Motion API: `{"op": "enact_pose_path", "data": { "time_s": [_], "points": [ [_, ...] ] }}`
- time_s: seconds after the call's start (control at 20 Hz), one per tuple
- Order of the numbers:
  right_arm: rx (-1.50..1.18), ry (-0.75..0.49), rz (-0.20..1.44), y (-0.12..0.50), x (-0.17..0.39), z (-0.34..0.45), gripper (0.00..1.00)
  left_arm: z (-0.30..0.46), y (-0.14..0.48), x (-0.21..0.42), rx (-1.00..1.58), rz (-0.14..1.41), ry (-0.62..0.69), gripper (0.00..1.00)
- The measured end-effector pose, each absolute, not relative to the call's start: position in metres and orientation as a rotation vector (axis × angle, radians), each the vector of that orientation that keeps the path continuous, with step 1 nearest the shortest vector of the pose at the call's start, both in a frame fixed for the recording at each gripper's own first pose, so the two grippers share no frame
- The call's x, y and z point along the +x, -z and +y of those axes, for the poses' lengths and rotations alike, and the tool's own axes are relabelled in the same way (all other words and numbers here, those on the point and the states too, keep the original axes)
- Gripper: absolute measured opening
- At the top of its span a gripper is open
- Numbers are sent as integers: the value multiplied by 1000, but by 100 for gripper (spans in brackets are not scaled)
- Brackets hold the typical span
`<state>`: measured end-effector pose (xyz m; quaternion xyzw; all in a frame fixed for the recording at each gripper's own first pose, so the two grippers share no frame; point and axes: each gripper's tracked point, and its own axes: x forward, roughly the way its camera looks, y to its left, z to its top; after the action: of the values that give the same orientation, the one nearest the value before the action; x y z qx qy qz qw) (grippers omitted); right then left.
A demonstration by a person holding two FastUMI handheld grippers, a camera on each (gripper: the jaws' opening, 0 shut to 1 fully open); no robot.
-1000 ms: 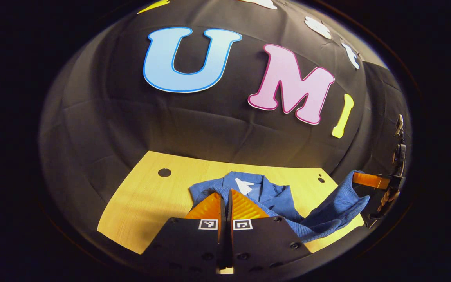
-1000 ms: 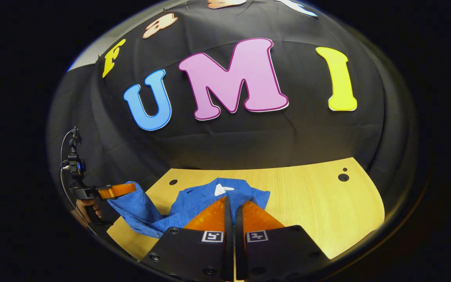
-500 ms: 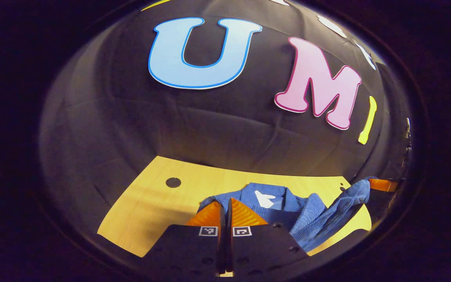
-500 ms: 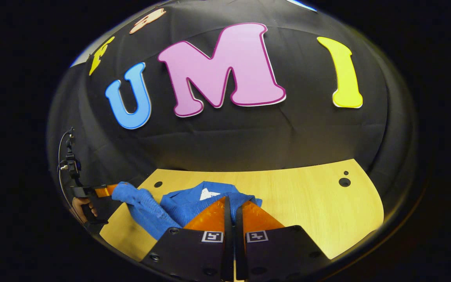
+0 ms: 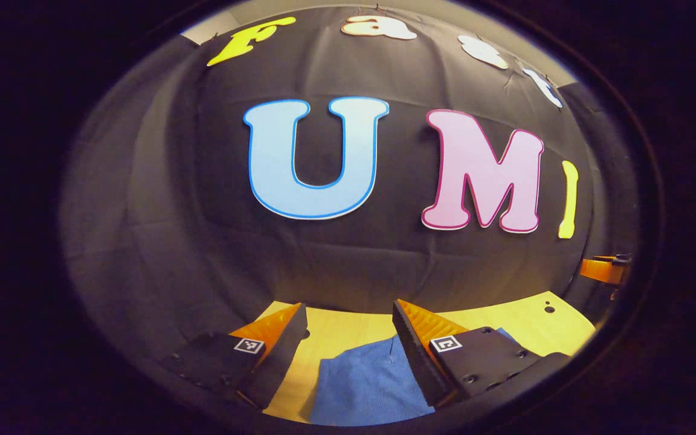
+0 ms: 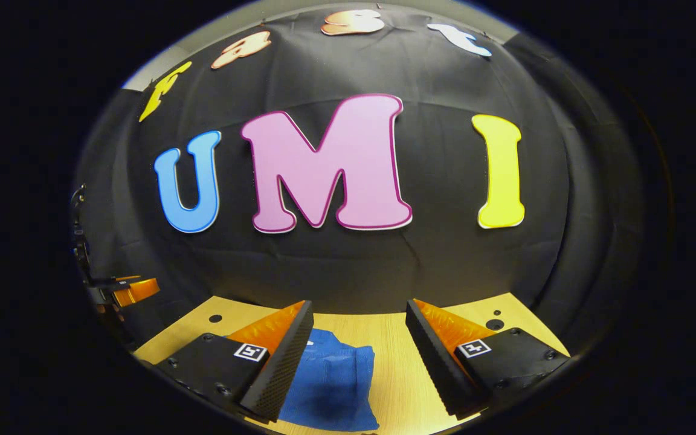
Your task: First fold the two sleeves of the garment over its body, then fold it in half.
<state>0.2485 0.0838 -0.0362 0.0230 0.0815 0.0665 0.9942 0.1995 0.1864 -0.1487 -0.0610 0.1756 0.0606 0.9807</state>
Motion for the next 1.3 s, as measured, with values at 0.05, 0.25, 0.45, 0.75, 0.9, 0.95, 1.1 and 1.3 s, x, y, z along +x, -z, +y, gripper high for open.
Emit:
{"op": "enact_pose_path", "data": {
  "time_s": [0.05,0.25,0.45,0.75,0.9,0.95,1.1,1.3],
  "points": [
    [37,-134,150,30,239,87,97,188,137,188,-114,333,-119,82],
    [18,-142,92,6,198,102,97,196,95,147,-95,256,-121,82],
    [-11,-150,43,-10,148,118,97,198,68,104,-70,205,-99,82],
    [-14,-153,29,0,89,142,97,197,55,43,-68,184,-68,82],
    [-17,-153,11,-1,64,154,97,200,53,13,-60,173,-64,82],
    [-21,-149,-3,-3,56,157,97,200,50,4,-61,168,-61,82],
    [-9,-143,-57,-13,41,165,97,200,44,-15,-59,154,-51,81],
    [23,-147,-90,-28,34,174,97,200,31,-33,-50,136,-65,82]
  ]
}}
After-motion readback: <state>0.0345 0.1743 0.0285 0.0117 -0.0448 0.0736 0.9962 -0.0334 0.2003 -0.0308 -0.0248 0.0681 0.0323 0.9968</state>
